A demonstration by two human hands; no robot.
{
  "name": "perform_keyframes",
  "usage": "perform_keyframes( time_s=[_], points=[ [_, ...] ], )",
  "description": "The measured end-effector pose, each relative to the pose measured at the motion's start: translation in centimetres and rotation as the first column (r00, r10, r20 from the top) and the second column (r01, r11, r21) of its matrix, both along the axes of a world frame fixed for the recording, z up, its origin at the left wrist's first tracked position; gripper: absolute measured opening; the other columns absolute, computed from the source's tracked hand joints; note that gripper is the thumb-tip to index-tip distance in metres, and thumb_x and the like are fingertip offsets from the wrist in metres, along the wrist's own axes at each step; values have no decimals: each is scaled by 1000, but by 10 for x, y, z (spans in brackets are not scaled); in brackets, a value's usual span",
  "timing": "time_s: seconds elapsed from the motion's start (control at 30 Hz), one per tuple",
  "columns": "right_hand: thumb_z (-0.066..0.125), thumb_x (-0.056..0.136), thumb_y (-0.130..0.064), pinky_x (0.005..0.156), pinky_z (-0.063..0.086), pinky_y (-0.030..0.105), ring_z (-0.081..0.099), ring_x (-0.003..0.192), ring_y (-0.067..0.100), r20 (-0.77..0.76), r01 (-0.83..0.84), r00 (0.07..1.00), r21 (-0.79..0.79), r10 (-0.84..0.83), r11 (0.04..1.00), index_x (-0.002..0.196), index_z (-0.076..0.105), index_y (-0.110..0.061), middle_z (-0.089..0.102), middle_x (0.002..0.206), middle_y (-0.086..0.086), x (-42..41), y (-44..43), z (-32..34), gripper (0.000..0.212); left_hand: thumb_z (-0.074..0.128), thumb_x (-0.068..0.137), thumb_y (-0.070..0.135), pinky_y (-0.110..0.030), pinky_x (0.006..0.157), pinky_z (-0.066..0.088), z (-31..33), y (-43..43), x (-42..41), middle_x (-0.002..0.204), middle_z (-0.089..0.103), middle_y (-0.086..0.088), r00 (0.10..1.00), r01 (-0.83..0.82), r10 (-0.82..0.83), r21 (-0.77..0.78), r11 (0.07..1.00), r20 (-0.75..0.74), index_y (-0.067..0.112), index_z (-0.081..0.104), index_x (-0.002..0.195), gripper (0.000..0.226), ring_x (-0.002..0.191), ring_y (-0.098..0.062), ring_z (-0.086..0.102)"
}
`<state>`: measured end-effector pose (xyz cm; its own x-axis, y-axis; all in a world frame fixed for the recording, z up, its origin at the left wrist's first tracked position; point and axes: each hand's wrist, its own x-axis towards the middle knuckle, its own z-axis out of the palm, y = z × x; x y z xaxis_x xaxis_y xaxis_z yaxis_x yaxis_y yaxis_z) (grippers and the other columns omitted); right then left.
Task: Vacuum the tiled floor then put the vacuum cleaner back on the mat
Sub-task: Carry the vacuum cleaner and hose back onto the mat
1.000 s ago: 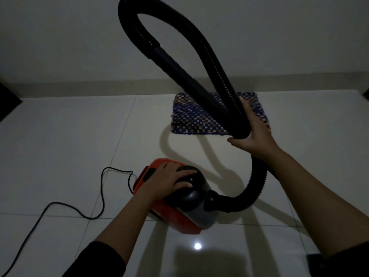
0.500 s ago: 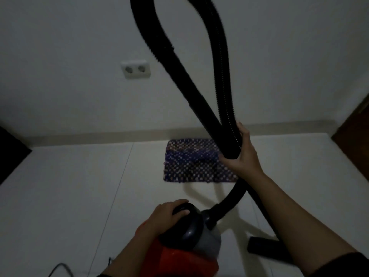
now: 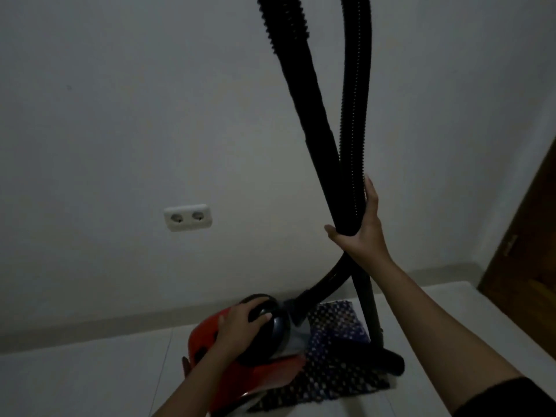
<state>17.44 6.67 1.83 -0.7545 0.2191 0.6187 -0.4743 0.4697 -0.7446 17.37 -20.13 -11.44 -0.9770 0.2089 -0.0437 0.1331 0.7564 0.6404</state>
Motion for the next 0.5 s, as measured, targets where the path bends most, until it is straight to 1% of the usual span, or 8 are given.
perform_keyframes(
  time_s=[0.07,0.2,0.27,0.3,0.33,0.4,0.47,0.5],
  points=[
    [80,76,-10,97,30,2,32,128,-6,23,13,1000,21,-14,1000,146,1,-42,27,150,-12,-16,5,-12,110,46,68,65,-46,106,36,-3,-3,-29,130,61,13,1000,-13,13,-24,1000,-1,47,54,123,58,124,-16,53],
    [79,75,-1,110,34,28,32,136,8,50,24,999,-47,-22,999,151,6,-20,22,153,-2,-62,15,-46,108,46,60,72,-48,104,40,-41,-6,-98,122,65,16,996,-36,32,42,998,84,55,57,113,56,118,-15,58],
    [78,74,2,115,32,41,32,141,18,91,15,996,-93,-6,996,152,5,-20,21,157,4,-90,20,-57,109,53,61,69,-46,104,42,-55,-6,-127,120,66,15,991,-33,23,76,997,131,58,57,108,48,116,-14,59],
    [78,74,3,116,32,44,32,142,20,104,23,995,-118,-10,993,153,5,-21,22,157,5,-105,21,-61,110,58,65,64,-44,104,43,-55,-5,-134,121,66,13,988,-31,17,89,996,155,54,60,111,47,115,-14,60],
    [77,74,4,115,32,43,34,141,19,113,28,993,-138,-12,990,153,6,-22,24,156,3,-120,21,-66,109,62,71,56,-41,105,43,-57,-4,-143,123,66,10,983,-43,25,96,994,182,46,61,115,46,116,-14,59],
    [76,74,7,114,34,33,39,136,6,147,-3,989,-143,24,990,152,7,-20,32,151,-10,-148,17,-74,108,63,80,44,-38,105,43,-66,-4,-152,127,63,6,974,-55,31,103,993,222,33,60,124,45,118,-16,57],
    [74,75,9,111,33,18,37,129,-13,161,-22,986,-131,43,991,152,8,-15,28,141,-35,-177,13,-87,104,58,78,50,-41,104,43,-91,-9,-165,130,62,6,964,-57,29,96,994,263,36,58,127,50,120,-17,56],
    [73,76,9,111,32,16,35,128,-17,164,-23,986,-119,42,993,152,8,-14,25,137,-44,-187,9,-95,102,57,77,53,-43,104,43,-106,-12,-171,130,61,6,958,-57,28,93,994,287,38,57,127,51,121,-18,56]
  ],
)
